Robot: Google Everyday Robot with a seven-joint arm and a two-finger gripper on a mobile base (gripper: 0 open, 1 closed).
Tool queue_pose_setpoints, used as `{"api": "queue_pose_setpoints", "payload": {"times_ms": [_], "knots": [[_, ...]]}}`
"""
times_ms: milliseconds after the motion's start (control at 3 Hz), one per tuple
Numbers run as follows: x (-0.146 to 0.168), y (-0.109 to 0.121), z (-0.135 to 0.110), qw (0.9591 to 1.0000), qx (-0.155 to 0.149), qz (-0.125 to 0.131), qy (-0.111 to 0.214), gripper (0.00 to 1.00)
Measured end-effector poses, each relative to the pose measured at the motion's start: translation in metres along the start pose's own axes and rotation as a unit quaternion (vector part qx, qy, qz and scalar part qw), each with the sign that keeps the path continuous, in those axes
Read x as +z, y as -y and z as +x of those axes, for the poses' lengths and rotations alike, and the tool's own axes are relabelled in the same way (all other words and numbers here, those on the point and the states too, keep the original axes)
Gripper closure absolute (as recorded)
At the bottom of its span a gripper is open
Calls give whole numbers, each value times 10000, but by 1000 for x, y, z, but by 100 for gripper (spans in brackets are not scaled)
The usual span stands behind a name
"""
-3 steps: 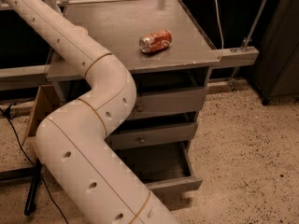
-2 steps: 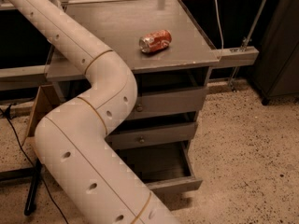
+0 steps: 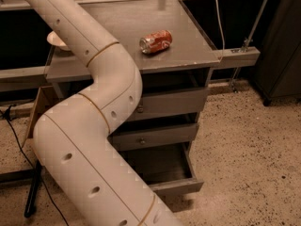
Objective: Place coke can into bottom drawer
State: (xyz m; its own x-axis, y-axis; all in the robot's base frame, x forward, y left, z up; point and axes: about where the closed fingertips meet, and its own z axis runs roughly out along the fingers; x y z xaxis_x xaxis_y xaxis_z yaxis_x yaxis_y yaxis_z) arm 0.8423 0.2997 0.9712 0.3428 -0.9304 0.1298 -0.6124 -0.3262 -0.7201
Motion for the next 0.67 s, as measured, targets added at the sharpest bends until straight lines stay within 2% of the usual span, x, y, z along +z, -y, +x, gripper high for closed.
{"api": "queue_pose_setpoints", "payload": {"times_ms": [333,667], "knots": [[-49,15,19,9998,9,134,-129,0],[-88,5,34,9965,-370,-239,-712,0]]}}
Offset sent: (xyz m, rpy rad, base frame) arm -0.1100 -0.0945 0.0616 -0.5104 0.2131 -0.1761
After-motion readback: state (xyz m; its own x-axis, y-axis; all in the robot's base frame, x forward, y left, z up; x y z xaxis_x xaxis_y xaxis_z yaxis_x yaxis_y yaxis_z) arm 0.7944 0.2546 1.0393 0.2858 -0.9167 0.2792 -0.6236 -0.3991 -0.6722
